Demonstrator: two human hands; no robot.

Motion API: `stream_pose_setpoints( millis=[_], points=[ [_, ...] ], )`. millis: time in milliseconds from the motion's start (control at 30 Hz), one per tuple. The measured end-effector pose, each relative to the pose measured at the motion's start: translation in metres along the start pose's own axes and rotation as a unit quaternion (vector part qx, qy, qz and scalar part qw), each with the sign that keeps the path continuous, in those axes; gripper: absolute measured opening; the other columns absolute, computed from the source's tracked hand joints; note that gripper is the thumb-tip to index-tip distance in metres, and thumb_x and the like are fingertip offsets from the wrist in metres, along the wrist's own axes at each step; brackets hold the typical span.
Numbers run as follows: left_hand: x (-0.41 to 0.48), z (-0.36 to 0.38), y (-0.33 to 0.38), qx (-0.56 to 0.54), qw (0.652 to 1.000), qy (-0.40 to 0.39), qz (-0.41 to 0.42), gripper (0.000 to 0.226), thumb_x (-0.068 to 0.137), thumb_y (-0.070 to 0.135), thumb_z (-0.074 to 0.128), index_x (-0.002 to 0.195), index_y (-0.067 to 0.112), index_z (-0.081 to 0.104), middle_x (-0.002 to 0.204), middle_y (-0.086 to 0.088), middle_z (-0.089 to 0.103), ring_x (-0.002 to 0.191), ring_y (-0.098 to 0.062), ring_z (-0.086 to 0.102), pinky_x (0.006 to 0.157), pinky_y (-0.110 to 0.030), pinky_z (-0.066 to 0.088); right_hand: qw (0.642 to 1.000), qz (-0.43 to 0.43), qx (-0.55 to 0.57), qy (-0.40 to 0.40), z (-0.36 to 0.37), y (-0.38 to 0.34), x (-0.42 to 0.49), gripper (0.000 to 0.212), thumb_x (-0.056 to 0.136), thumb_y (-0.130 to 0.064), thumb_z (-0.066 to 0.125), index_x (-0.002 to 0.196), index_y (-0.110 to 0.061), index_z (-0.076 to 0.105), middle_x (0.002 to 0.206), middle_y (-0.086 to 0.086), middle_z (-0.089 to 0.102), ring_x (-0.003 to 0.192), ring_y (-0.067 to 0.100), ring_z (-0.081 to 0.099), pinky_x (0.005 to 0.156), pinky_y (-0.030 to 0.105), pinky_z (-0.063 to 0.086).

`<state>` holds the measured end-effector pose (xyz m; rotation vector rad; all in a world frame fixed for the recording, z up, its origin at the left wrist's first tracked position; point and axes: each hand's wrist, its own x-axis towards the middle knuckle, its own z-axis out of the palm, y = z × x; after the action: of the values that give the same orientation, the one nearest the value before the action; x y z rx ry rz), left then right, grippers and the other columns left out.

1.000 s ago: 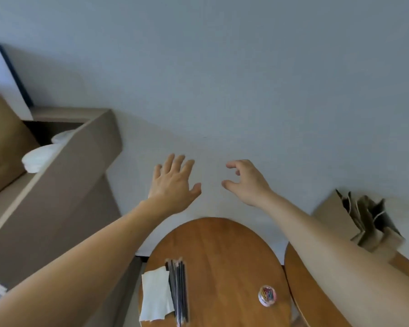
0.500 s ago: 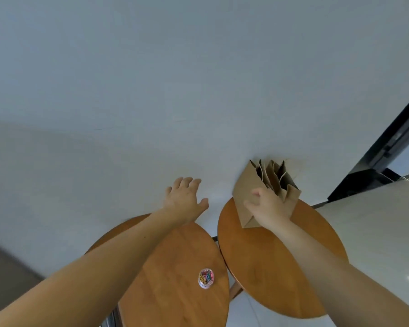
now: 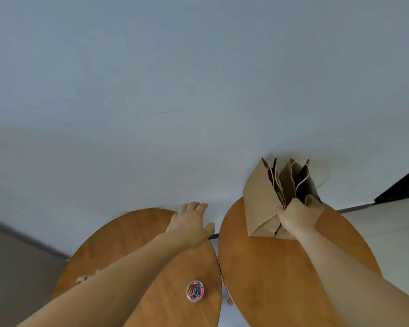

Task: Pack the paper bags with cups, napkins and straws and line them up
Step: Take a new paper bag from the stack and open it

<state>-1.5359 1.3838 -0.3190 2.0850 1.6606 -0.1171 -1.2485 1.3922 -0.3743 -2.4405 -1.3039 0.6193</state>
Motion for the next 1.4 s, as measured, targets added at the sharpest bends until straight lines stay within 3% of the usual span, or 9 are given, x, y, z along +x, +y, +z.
stream_pose_setpoints(
  millis=[133, 267, 400, 767, 867, 967, 1167, 1267, 1400],
  points=[
    [0.007, 0.012, 0.008, -0.007, 1.000, -0.012, -0.019, 0.065, 0.098, 0.047, 0.045, 0.155, 0.023, 0.023, 0.160, 0.001, 0.026, 0.147, -0.022, 0.019, 0.118, -0.042, 0.026, 0.999, -0.008, -0.019, -0.036, 0.006, 0.001, 0.029, 0.035, 0.101, -0.038, 0.048, 0.106, -0.004, 0.052, 0.079, 0.006, 0.056, 0.073, 0.024, 0.056, 0.051, 0.029, 0.036],
    [0.008, 0.017, 0.009, -0.015, 0.999, -0.019, -0.033, 0.066, 0.098, 0.046, 0.046, 0.155, 0.022, 0.023, 0.160, 0.000, 0.026, 0.148, -0.022, 0.018, 0.119, -0.042, 0.027, 0.995, -0.039, -0.078, -0.051, 0.010, -0.002, 0.042, 0.024, 0.102, -0.018, 0.044, 0.094, -0.001, 0.059, 0.073, 0.004, 0.053, 0.072, 0.023, 0.052, 0.058, 0.032, 0.037],
    [0.007, 0.015, 0.001, -0.029, 0.999, -0.015, -0.037, 0.065, 0.099, 0.045, 0.046, 0.155, 0.022, 0.024, 0.160, 0.000, 0.025, 0.148, -0.023, 0.018, 0.119, -0.041, 0.027, 0.990, -0.074, -0.114, -0.026, 0.011, -0.017, 0.030, 0.016, 0.099, -0.009, 0.045, 0.085, -0.009, 0.052, 0.088, 0.013, 0.064, 0.081, 0.029, 0.056, 0.065, 0.033, 0.040],
    [-0.029, -0.006, -0.080, -0.124, 0.992, 0.005, -0.035, 0.068, 0.098, 0.048, 0.045, 0.155, 0.018, 0.024, 0.159, -0.005, 0.028, 0.146, -0.025, 0.024, 0.116, -0.041, 0.028, 0.957, -0.267, -0.113, 0.012, 0.054, -0.131, -0.096, 0.017, 0.095, -0.012, 0.055, 0.079, -0.010, 0.057, 0.060, -0.004, 0.048, 0.052, 0.014, 0.051, 0.043, 0.021, 0.029],
    [-0.048, -0.015, -0.129, -0.186, 0.981, 0.016, -0.050, 0.067, 0.096, 0.051, 0.046, 0.153, 0.020, 0.030, 0.152, -0.007, 0.040, 0.136, -0.026, 0.041, 0.110, -0.042, 0.038, 0.946, -0.291, -0.142, 0.007, 0.086, -0.166, -0.144, 0.014, 0.094, -0.010, 0.053, 0.083, -0.010, 0.061, 0.062, -0.002, 0.052, 0.054, 0.016, 0.053, 0.046, 0.025, 0.039],
    [-0.068, -0.015, -0.182, -0.224, 0.972, 0.012, -0.076, 0.072, 0.096, 0.050, 0.047, 0.155, 0.015, 0.023, 0.155, -0.009, 0.036, 0.136, -0.027, 0.041, 0.109, -0.041, 0.039, 0.944, -0.302, -0.134, -0.004, 0.123, -0.193, -0.187, 0.018, 0.096, -0.012, 0.049, 0.083, -0.008, 0.061, 0.063, -0.001, 0.052, 0.054, 0.017, 0.050, 0.049, 0.025, 0.036],
    [-0.103, 0.014, -0.255, -0.275, 0.954, -0.039, -0.116, 0.076, 0.097, 0.050, 0.048, 0.156, 0.012, 0.019, 0.156, -0.010, 0.035, 0.134, -0.026, 0.045, 0.105, -0.034, 0.042, 0.938, -0.287, -0.184, -0.055, 0.188, -0.206, -0.257, 0.023, 0.101, -0.017, 0.040, 0.090, -0.012, 0.060, 0.081, 0.003, 0.067, 0.065, 0.012, 0.055, 0.047, 0.017, 0.027],
    [-0.117, 0.032, -0.268, -0.272, 0.951, -0.058, -0.133, 0.074, 0.096, 0.050, 0.048, 0.156, 0.014, 0.020, 0.152, -0.010, 0.040, 0.131, -0.026, 0.047, 0.104, -0.032, 0.042, 0.933, -0.270, -0.215, -0.104, 0.205, -0.198, -0.282, 0.024, 0.102, -0.021, 0.036, 0.095, -0.015, 0.058, 0.089, 0.001, 0.068, 0.075, 0.011, 0.064, 0.054, 0.018, 0.035],
    [-0.136, 0.055, -0.269, -0.305, 0.939, -0.103, -0.124, 0.076, 0.093, 0.052, 0.052, 0.153, 0.013, 0.025, 0.142, -0.010, 0.049, 0.124, -0.024, 0.053, 0.101, -0.037, 0.048, 0.925, -0.262, -0.202, -0.189, 0.216, -0.182, -0.309, 0.023, 0.097, -0.038, 0.039, 0.086, -0.020, 0.049, 0.078, -0.004, 0.060, 0.074, 0.015, 0.064, 0.055, 0.024, 0.037]
  ],
)
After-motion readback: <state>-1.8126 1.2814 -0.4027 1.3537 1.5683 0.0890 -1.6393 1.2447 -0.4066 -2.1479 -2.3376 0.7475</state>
